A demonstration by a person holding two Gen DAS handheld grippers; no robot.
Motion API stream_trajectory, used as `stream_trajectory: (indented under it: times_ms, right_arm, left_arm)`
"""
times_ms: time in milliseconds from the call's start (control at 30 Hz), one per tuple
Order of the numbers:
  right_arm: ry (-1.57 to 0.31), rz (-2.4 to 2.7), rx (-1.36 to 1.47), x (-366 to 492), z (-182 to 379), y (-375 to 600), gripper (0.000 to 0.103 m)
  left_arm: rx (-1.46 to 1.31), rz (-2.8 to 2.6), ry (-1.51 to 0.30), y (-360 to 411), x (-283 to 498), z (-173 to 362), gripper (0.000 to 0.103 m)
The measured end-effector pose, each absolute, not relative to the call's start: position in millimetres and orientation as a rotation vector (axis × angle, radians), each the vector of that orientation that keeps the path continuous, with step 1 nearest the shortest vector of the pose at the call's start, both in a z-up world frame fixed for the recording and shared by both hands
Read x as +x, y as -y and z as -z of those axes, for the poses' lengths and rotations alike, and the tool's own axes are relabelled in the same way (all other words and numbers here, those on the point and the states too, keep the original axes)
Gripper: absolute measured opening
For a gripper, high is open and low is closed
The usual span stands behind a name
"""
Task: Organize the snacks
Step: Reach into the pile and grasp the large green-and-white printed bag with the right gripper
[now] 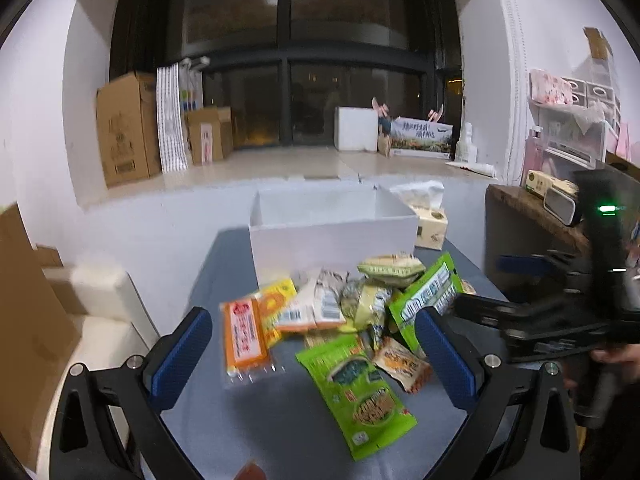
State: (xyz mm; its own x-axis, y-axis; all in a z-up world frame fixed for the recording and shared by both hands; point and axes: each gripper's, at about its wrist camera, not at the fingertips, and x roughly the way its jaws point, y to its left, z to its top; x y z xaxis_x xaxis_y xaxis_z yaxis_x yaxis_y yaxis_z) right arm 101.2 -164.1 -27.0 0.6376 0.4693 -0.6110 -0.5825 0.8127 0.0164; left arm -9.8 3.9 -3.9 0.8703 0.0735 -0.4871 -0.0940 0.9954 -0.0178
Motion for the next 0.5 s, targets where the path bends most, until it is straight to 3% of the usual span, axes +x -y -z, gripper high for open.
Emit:
stream_trajectory:
  times_ms: [200,267,333,367,400,500]
  right_arm:
    - [-0.667,-0.586,-0.279,154.2,53.0,122.4,0.102]
    - [-0.686,-0.567,-0.296,171.1,61.2,113.7,0.095]
    - [-0.704,-0.537,-0.325,184.8,69.4,105.7,0.077]
    - [-0.721,-0.540,-0.338,190.0,73.4,102.4,0.074]
    - [-0.737,-0.536,-0.355,194.8,78.3,98.7,0.065]
    - [-0.717,-0.555,-0.369,195.1,79.6,94.7,0.060]
  left_arm:
    - [-0.135,-0.061,-0.567,-20.5,-6.4,14.5,0.103]
    - [-0.151,-0.050,-0.579,-24.2,-5.8,17.5,0.103]
    - [-0.158,-0.042,-0.590,-26.1,-4.2,20.8,0.103]
    - [-0.162,-0.037,-0.592,-26.6,-4.0,21.8,0.103]
    - [-0.164,-0.033,-0.599,-26.3,-3.1,22.8,0.103]
    - [-0.171,-0.025,-0.616,-26.2,0.0,26.2,0.103]
